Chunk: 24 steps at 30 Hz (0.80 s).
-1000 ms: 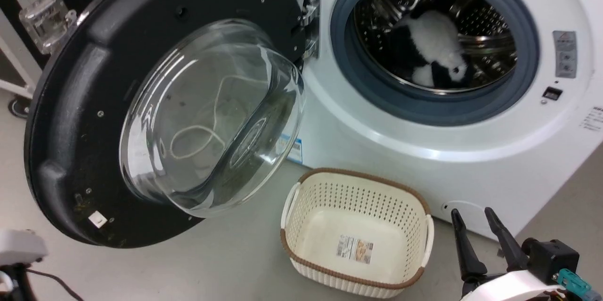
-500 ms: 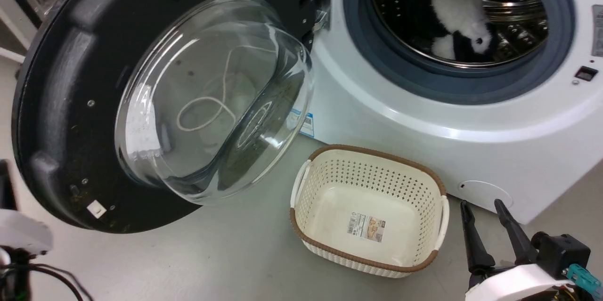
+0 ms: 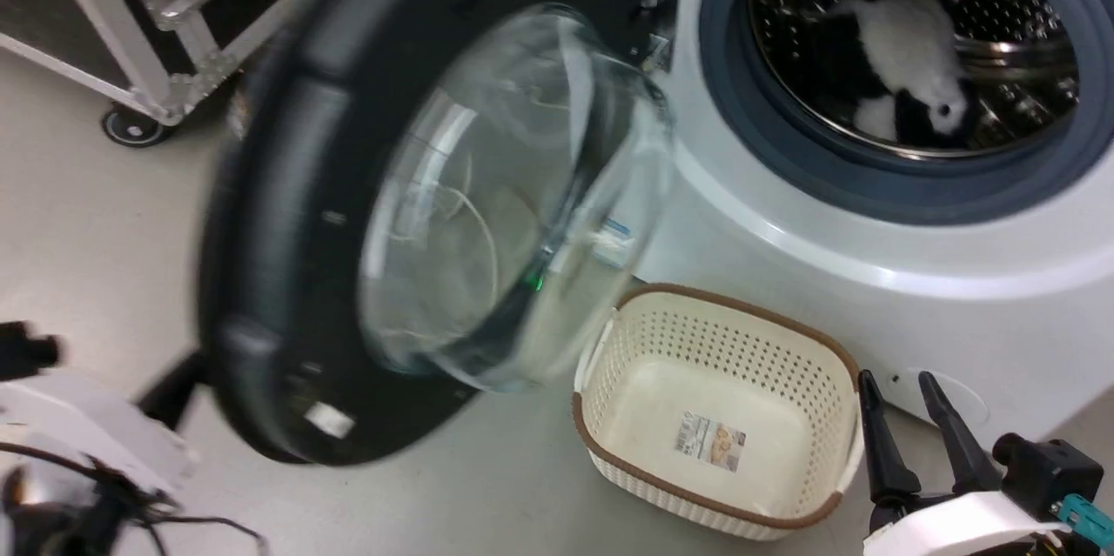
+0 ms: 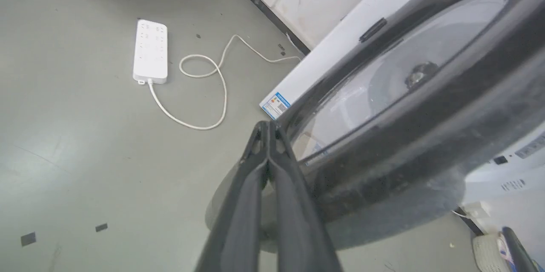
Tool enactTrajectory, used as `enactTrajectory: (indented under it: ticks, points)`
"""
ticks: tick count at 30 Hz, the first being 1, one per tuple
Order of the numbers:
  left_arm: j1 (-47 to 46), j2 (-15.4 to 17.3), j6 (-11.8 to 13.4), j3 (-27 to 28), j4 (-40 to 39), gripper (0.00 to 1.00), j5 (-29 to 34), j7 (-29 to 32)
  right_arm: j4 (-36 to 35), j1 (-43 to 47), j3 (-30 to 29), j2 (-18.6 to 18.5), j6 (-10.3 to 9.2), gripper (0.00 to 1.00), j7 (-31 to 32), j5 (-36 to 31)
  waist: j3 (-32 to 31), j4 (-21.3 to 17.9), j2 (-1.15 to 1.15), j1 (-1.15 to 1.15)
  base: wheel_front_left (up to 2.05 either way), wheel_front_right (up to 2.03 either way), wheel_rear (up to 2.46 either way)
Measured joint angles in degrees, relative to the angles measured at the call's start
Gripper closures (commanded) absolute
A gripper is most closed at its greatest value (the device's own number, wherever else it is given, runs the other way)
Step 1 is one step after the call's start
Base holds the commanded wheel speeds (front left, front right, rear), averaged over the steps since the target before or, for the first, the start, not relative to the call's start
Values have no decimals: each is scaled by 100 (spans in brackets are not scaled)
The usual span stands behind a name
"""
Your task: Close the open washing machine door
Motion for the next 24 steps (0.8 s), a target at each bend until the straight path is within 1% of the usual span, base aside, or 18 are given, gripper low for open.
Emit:
enactTrajectory:
  ticks: [6, 11, 15, 19, 22, 24]
  points:
    - [387, -208, -15, -614, -969, 100, -503, 747, 157, 0, -118, 1, 0, 0, -146, 177, -192, 153, 0, 0, 0, 0, 0]
    - [554, -387, -55, -1480, -1791, 100, -612, 1214, 290, 7, -211, 2, 0, 0, -243, 300, -305, 223, 0, 0, 0, 0, 0]
    - [521, -472, -110, -2256, -2209, 100, -581, 1477, 356, 10, -321, 2, 0, 0, -294, 390, -338, 173, 0, 0, 0, 0, 0]
    - [137, -527, -116, -3019, -2306, 100, -501, 1479, 385, -3, -438, 2, 0, 0, -367, 419, -323, 13, 0, 0, 0, 0, 0]
    - [-327, -548, -153, -3619, -2186, 100, -445, 1256, 399, -47, -526, 3, 0, 0, -410, 460, -295, -182, 0, 0, 0, 0, 0]
    - [-605, -556, -165, -3955, -1994, 100, -387, 1004, 401, -91, -544, 1, 0, 0, -413, 480, -273, -350, 0, 0, 0, 0, 0]
